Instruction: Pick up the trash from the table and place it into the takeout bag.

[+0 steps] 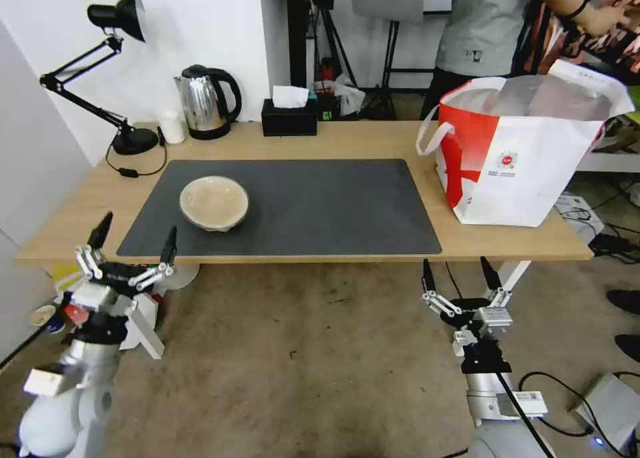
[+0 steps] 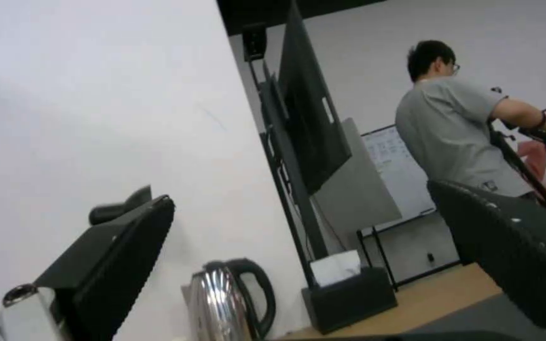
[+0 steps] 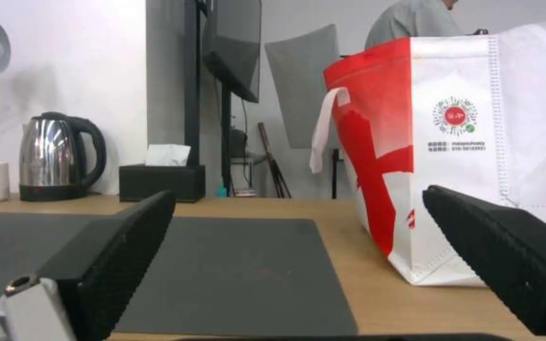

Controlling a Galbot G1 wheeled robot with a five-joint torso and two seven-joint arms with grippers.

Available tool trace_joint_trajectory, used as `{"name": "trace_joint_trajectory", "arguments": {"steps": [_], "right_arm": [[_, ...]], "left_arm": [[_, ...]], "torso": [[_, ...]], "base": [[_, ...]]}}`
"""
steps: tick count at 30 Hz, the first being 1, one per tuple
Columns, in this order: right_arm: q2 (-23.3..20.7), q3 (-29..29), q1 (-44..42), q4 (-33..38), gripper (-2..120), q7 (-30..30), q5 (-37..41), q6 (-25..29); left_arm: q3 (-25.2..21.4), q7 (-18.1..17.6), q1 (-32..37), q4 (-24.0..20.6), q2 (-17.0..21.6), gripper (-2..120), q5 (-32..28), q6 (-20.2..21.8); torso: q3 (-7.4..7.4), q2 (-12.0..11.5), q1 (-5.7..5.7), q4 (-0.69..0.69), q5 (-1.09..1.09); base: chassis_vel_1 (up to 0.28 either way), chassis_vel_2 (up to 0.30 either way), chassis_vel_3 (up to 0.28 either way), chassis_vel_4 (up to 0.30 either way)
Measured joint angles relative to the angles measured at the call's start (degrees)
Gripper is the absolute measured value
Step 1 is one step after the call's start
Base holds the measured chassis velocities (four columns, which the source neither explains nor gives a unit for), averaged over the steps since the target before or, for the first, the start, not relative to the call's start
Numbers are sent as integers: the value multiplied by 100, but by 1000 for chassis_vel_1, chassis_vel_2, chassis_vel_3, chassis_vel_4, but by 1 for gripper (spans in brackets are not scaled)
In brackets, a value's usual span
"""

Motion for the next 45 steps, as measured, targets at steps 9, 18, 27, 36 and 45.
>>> {"name": "trace_joint_trajectory", "arguments": {"steps": [9,18,27,36,45], "right_arm": [[0,0,0,0,100,0,0,0],[0,0,0,0,100,0,0,0],[0,0,0,0,100,0,0,0],[0,0,0,0,100,0,0,0],[0,0,0,0,100,0,0,0]], "left_arm": [[-59,-53,-286,-91,437,100,211,166],[5,-64,-575,206,1054,100,220,155],[219,75,-732,465,1422,100,295,121],[336,367,-1111,1064,1683,100,975,-131],[384,412,-1268,1286,1661,100,1454,-337]], "torso": [[0,0,0,0,-2],[0,0,0,0,-1],[0,0,0,1,-1],[0,0,1,0,-1],[0,1,0,0,-1]], "base": [[0,0,0,0],[0,0,0,0],[0,0,0,0],[0,0,0,0],[0,0,0,0]]}}
